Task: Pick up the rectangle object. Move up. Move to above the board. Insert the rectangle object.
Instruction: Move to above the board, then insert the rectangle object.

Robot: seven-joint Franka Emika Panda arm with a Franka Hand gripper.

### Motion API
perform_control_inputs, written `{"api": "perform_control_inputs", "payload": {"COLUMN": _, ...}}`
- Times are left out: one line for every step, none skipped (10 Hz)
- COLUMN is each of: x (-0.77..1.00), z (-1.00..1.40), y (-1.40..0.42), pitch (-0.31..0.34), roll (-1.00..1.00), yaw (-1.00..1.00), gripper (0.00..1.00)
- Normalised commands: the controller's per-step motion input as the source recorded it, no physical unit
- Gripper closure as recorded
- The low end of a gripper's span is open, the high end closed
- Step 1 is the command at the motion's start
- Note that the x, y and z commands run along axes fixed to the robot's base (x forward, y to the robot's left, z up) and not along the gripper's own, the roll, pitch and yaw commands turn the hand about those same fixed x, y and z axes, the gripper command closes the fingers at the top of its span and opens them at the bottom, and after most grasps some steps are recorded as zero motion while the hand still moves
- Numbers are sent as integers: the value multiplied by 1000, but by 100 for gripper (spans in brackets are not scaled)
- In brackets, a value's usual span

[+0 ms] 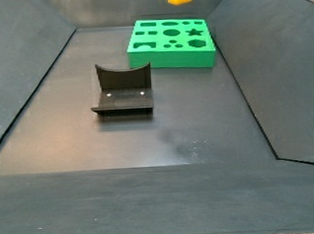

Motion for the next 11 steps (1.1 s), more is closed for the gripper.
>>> {"api": "perform_control_inputs", "payload": {"x": 296, "z": 204, "y": -1000, "pitch": 112, "roll": 48, "yaw": -1000, "gripper": 100}}
{"api": "perform_control_inputs", "payload": {"x": 238, "z": 146, "y": -675, "pitch": 140, "roll": 57, "yaw": -1000, "gripper": 100}}
{"api": "perform_control_inputs", "payload": {"x": 176, "z": 96, "y": -429, "pitch": 157, "roll": 61, "yaw": -1000, "gripper": 100}}
{"api": "perform_control_inputs", "payload": {"x": 109, "z": 57, "y": -216, "pitch": 179, "roll": 63, "yaw": -1000, "gripper": 100}}
{"api": "perform_control_inputs", "payload": {"x": 87, "z": 49, "y": -158, "pitch": 190, "roll": 66, "yaw": -1000, "gripper": 100}}
{"api": "perform_control_inputs", "payload": {"x": 72, "z": 31, "y": -89, "pitch": 181, "roll": 58, "yaw": -757, "gripper": 100}}
{"api": "perform_control_inputs", "payload": {"x": 71, "z": 24, "y": -63, "pitch": 157, "roll": 51, "yaw": -515, "gripper": 100}}
{"api": "perform_control_inputs", "payload": {"x": 68, "z": 24, "y": -44, "pitch": 140, "roll": 43, "yaw": -272, "gripper": 100}}
{"api": "perform_control_inputs", "payload": {"x": -20, "z": -26, "y": -3, "pitch": 0, "roll": -23, "yaw": 0, "gripper": 100}}
{"api": "perform_control_inputs", "payload": {"x": 0, "z": -66, "y": 20, "pitch": 0, "roll": -110, "yaw": 0, "gripper": 100}}
{"api": "perform_control_inputs", "payload": {"x": 0, "z": 0, "y": -17, "pitch": 0, "roll": 0, "yaw": 0, "gripper": 100}}
